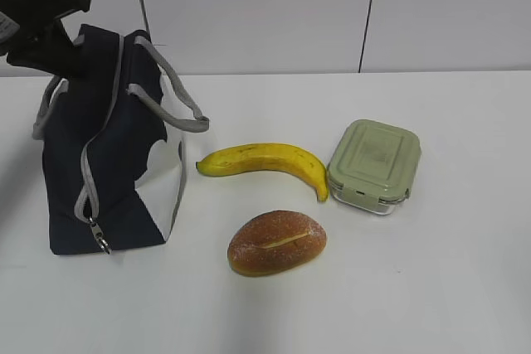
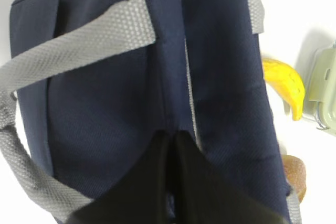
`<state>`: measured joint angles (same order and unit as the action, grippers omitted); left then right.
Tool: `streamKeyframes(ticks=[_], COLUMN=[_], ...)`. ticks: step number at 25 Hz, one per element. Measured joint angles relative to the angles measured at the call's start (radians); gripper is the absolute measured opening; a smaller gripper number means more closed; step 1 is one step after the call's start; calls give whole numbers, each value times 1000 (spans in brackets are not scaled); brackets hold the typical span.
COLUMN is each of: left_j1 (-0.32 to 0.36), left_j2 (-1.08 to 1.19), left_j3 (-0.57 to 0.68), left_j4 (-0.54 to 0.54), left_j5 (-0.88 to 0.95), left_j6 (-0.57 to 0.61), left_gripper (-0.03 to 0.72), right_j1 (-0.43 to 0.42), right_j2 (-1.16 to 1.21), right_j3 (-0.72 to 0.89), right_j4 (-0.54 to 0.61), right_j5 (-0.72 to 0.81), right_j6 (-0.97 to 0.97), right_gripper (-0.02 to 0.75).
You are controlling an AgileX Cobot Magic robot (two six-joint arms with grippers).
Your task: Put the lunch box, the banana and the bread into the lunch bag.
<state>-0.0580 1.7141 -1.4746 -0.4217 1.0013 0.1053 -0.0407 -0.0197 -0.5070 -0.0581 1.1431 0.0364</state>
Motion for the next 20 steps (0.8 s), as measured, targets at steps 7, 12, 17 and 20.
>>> streamKeyframes(ticks=[7,12,17,20], left_j1=[-5,-5,-5,-5], left_j2=[0,0,-17,-24], left_j3=[0,0,0,0], left_j4=[0,0,1,-1], left_j5=[0,2,3,3], left_j6=[3,3,3,3], left_gripper=[1,1,1,1], right_j1=[0,0,0,0], right_j2=[0,0,0,0], right_j3=[0,0,0,0], right_j4=[0,0,0,0], right_j5=[0,0,0,0], right_j6=[0,0,0,0], right_gripper=[510,511,510,510])
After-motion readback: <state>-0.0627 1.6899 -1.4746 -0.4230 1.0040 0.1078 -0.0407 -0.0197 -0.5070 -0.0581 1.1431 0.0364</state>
